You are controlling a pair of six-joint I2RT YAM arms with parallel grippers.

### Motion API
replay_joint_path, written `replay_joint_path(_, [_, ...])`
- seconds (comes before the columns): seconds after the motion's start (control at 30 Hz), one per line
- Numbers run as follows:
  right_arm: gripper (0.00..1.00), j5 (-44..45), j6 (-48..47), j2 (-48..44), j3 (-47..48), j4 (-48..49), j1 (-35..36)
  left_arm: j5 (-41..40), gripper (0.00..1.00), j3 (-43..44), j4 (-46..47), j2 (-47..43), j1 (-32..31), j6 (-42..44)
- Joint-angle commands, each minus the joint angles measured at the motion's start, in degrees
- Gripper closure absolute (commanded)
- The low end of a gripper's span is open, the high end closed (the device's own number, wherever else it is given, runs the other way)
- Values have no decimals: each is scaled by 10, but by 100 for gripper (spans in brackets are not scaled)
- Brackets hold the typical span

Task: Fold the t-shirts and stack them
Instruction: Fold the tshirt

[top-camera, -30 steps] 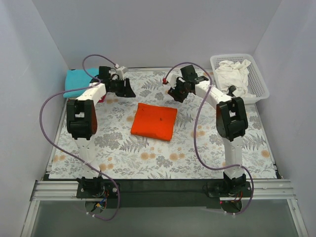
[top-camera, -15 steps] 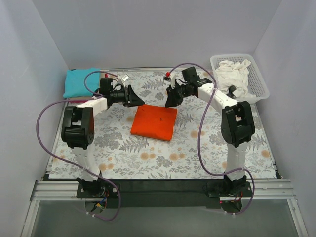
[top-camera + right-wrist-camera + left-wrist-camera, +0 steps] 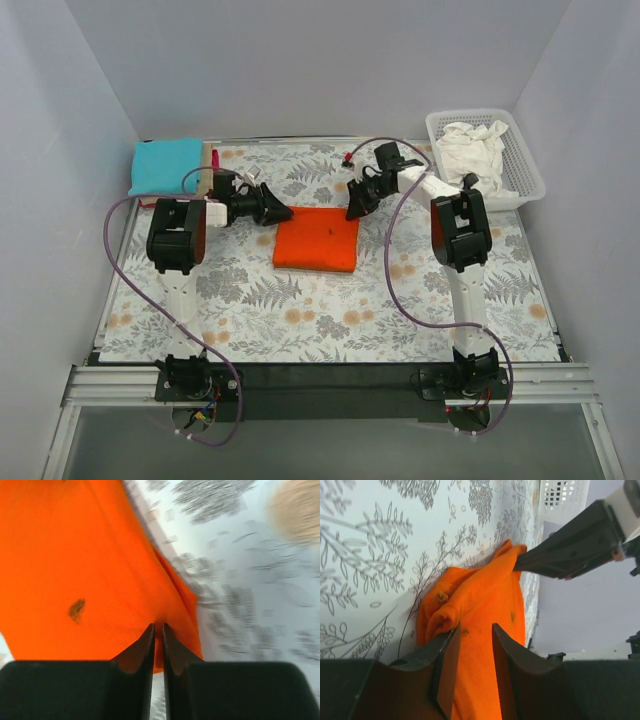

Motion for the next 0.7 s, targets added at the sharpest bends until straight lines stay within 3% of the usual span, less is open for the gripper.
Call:
replay_joint_path(0.0, [85,58,-38,34,90,-7,-35,-48,67,42,-48,-42,2,43])
replay_joint_path(0.17, [68,68,-22,-4,152,-11,-33,-29,58,11,-119,-158,19,151])
replay_joint_path(0.4, [60,292,16,-118,106,27,100,-75,55,-84,-135,-304,127,128])
replay_joint_path(0.47, [60,343,33,-114,118,28,150,-91,54,-105,-136,-345,151,128])
replay_joint_path(0.57, [42,392,43,-83,156,29,199,-124,50,-158,-138,-393,172,123])
replay_joint_path(0.67, [41,426,69,-36,196,29,223,-143,46,-205,-136,-434,182,124])
